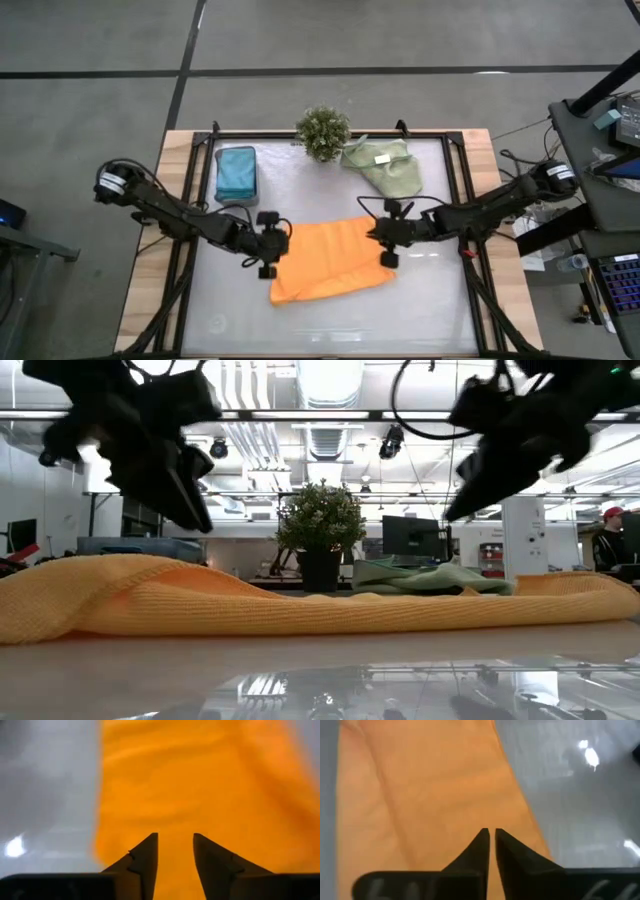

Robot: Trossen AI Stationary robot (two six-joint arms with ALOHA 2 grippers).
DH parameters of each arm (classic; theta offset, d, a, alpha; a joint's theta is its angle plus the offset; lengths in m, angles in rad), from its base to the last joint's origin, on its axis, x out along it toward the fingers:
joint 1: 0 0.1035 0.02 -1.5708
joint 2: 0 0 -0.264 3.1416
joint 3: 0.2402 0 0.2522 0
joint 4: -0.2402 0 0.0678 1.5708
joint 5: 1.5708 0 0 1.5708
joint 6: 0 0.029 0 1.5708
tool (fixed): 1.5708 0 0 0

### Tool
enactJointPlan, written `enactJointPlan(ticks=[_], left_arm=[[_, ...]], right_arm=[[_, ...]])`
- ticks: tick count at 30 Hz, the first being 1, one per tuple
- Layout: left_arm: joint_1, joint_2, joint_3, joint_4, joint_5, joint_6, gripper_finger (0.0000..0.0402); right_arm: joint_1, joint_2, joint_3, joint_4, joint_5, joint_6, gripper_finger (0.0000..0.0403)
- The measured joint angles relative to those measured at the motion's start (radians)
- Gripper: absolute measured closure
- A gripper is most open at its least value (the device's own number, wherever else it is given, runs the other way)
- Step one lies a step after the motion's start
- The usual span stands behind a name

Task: Fold microfiber towels
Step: Fold the orange microfiber cloth

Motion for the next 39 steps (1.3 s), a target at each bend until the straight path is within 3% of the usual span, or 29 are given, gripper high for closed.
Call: enactJointPlan(ticks=[3,9,15,24,34,39], left_arm=[[0.015,0.003,-0.001,-0.05,-0.014,-0.013,0.0315],[0.015,0.003,-0.006,-0.208,-0.013,-0.188,0.034],[0.014,0.007,-0.067,-0.187,-0.011,-0.28,0.0368],[0.016,0.083,-0.08,-0.12,-0.037,-0.314,0.04],[0.018,0.155,-0.064,-0.066,-0.053,-0.31,0.0401],[0.017,0.15,-0.064,0.063,-0.04,-0.259,0.0402]], right_arm=[[-0.025,0.077,-0.002,0.173,0.001,-0.07,0.0392],[-0.059,0.276,-0.002,0.543,0.0,-0.178,0.0394],[-0.088,0.473,0.025,0.759,0.0,-0.191,0.0394],[-0.088,0.603,0.114,0.763,0.0,-0.189,0.0394],[-0.088,0.619,0.132,0.75,0.0,-0.186,0.0394],[-0.088,0.619,0.131,0.747,0.0,-0.176,0.0394]])
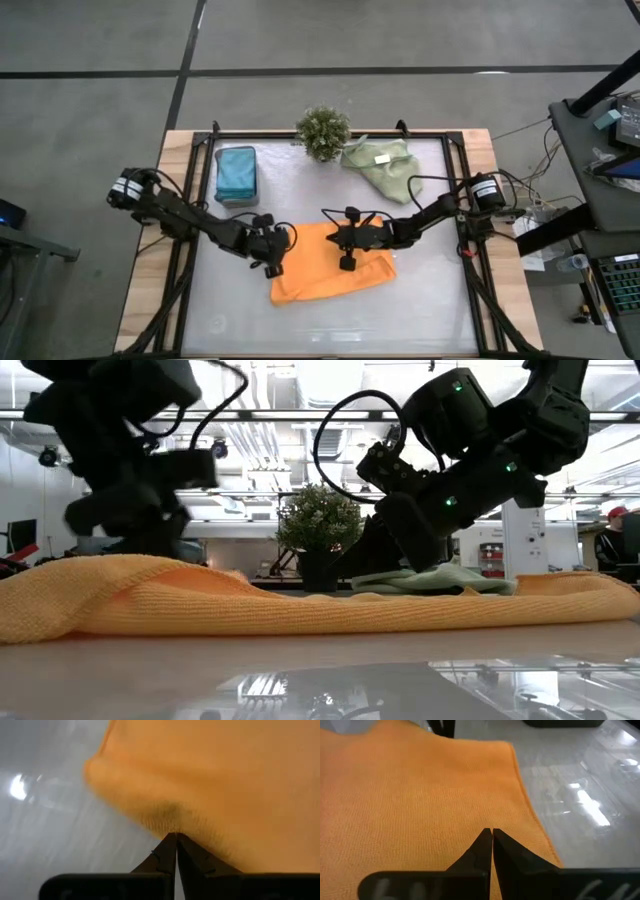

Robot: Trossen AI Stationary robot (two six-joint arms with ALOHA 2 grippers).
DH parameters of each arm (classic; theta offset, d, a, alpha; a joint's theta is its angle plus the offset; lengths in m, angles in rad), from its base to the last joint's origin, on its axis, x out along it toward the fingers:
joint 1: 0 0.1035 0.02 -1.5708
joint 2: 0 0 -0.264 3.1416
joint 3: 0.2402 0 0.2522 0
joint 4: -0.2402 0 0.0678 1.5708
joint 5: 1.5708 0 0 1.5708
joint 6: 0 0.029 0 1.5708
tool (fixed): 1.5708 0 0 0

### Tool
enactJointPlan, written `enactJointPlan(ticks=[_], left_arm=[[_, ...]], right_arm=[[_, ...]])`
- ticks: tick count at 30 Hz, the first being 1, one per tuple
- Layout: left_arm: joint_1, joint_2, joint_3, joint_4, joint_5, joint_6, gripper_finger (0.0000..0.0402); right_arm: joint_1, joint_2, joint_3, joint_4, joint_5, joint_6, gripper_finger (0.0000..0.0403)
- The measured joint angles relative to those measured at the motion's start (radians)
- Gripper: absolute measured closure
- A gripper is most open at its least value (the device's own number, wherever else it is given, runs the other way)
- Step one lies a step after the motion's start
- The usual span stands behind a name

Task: Fold microfiber towels
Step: Fold the orange microfiber cloth

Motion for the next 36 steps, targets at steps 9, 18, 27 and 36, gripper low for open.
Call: enactJointPlan(ticks=[9,18,27,36], left_arm=[[0.0,0.028,0.001,0.383,0.002,0.135,0.0401],[-0.001,0.075,0.016,0.533,0.136,0.212,0.0401],[0.0,-0.009,0.015,0.291,0.087,0.199,0.0401],[0.009,0.018,-0.006,0.153,-0.201,0.204,0.0401]], right_arm=[[0.0,0.0,-0.001,0.0,0.0,0.0,0.0394],[0.0,0.0,-0.001,0.0,0.0,0.013,0.0394],[0.0,0.0,-0.002,0.0,0.0,0.014,0.0394],[0.0,0.0,-0.002,0.0,0.0,0.013,0.0394]])
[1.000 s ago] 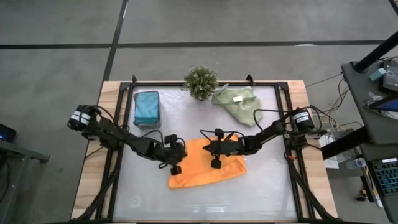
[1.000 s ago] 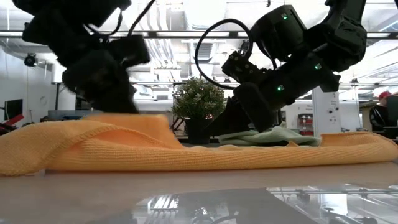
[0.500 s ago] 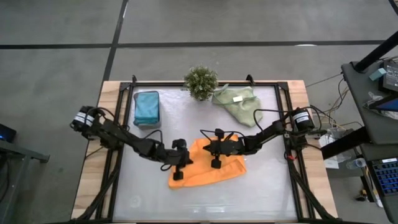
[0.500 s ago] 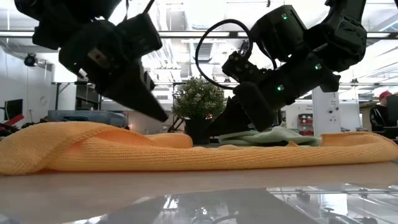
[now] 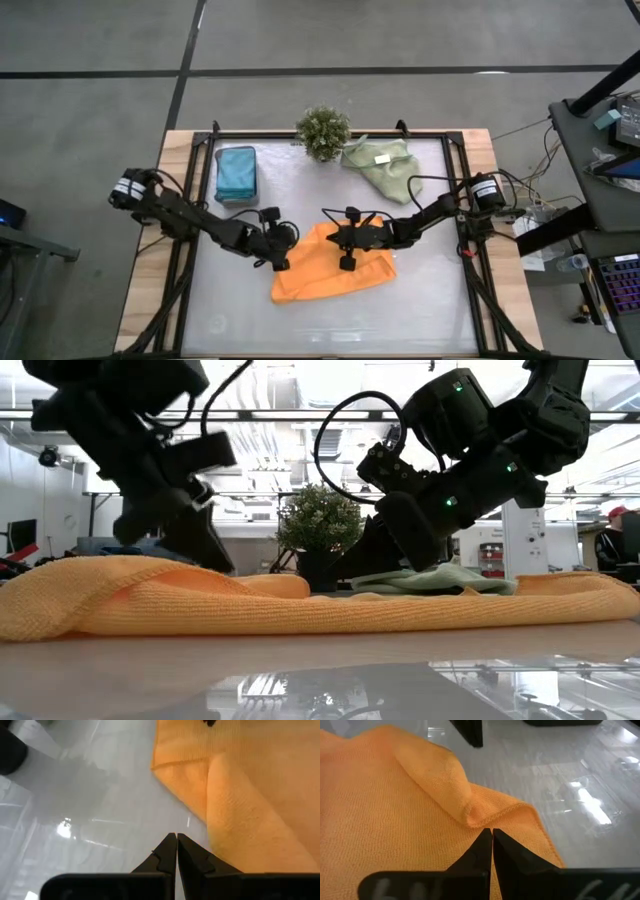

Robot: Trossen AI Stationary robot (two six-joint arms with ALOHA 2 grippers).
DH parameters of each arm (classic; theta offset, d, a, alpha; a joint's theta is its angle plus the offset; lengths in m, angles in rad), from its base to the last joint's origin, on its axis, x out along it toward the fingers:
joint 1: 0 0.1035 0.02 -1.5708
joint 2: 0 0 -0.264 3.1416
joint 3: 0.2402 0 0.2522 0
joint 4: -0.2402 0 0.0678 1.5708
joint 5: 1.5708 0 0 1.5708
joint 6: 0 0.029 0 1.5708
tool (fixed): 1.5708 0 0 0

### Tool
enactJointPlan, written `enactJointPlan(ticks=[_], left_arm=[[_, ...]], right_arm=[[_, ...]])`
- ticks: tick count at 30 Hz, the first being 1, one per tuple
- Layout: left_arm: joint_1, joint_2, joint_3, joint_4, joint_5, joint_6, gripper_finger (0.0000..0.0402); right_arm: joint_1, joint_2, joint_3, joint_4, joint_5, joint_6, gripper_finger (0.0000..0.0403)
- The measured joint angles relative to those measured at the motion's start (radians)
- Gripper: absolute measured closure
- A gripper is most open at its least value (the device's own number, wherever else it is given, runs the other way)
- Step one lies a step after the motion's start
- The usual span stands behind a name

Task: Fold microfiber towels
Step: Fold the orange microfiber cloth

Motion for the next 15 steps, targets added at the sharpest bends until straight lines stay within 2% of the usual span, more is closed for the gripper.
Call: enactJointPlan(ticks=[4,10,15], left_arm=[[0.0,0.036,0.002,0.025,0.039,-0.023,0.0401],[0.0,0.061,0.005,0.232,0.258,0.043,0.0401],[-0.001,0.061,0.005,0.299,0.33,0.056,0.0401]], right_arm=[[0.0,0.0,0.0,0.002,0.0,0.0,0.0394],[0.0,0.0,0.0,0.001,0.0,0.0,0.0394],[0.0,0.0,0.0,0.0,0.0,0.0,0.0394]])
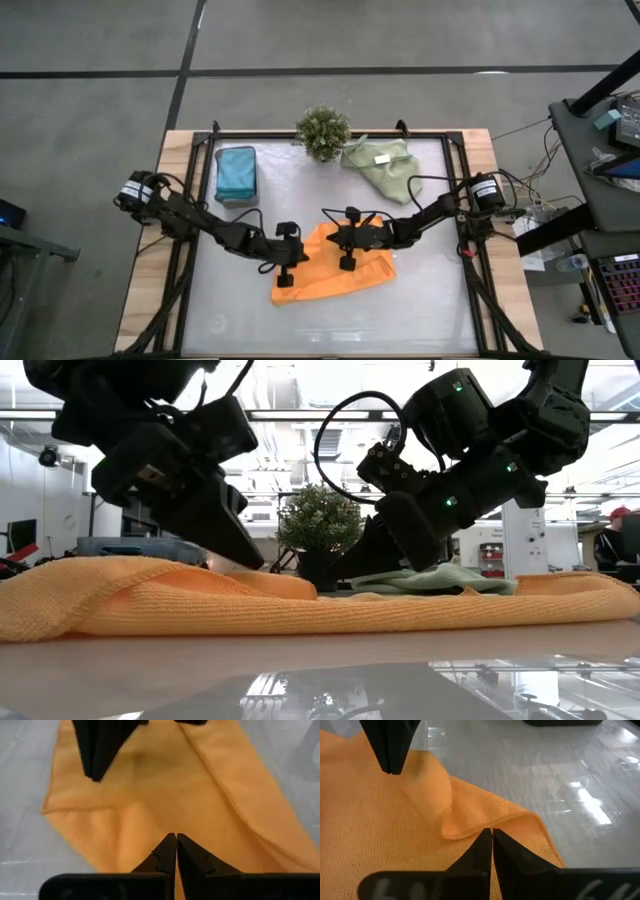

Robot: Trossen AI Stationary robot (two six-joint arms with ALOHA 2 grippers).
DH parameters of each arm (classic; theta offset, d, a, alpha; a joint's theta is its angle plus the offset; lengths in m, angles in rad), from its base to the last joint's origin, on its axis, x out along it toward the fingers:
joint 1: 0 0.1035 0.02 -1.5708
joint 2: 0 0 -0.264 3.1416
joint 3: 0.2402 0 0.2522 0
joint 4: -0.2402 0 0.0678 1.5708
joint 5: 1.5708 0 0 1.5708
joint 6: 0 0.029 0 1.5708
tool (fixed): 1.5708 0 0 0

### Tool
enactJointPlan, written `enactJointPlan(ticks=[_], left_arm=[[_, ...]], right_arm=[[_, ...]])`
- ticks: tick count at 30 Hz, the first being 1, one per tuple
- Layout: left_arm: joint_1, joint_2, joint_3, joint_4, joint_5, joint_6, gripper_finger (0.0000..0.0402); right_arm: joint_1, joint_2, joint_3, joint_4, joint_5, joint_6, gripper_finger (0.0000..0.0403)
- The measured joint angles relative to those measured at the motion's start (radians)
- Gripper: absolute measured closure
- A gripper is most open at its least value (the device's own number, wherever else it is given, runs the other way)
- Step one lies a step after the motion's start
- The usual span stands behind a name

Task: Fold microfiber towels
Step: Fold the orange microfiber cloth

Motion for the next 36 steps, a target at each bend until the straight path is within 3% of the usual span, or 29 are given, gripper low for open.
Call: enactJointPlan(ticks=[8,14,21,27,31,36], left_arm=[[0.0,-0.002,0.0,-0.014,0.015,-0.008,0.0401],[0.017,-0.093,0.006,-0.108,-0.035,-0.07,0.0394],[0.03,-0.147,0.002,-0.313,-0.018,-0.303,0.0295],[0.032,-0.106,-0.004,-0.299,-0.015,-0.376,0.0215],[0.034,-0.057,-0.004,-0.201,0.043,-0.36,0.0202],[0.038,-0.019,-0.004,-0.112,0.125,-0.335,0.0218]], right_arm=[[0.0,0.0,0.0,0.0,0.0,0.0,0.0394],[0.0,0.0,0.0,0.0,0.0,0.0,0.0394],[0.0,0.0,0.0,0.003,0.0,-0.017,0.0394],[0.0,0.0,0.0,0.006,0.0,-0.027,0.0394],[0.0,0.0,0.0,0.006,0.0,-0.027,0.0394],[0.0,0.0,0.0,0.006,0.0,-0.027,0.0394]])
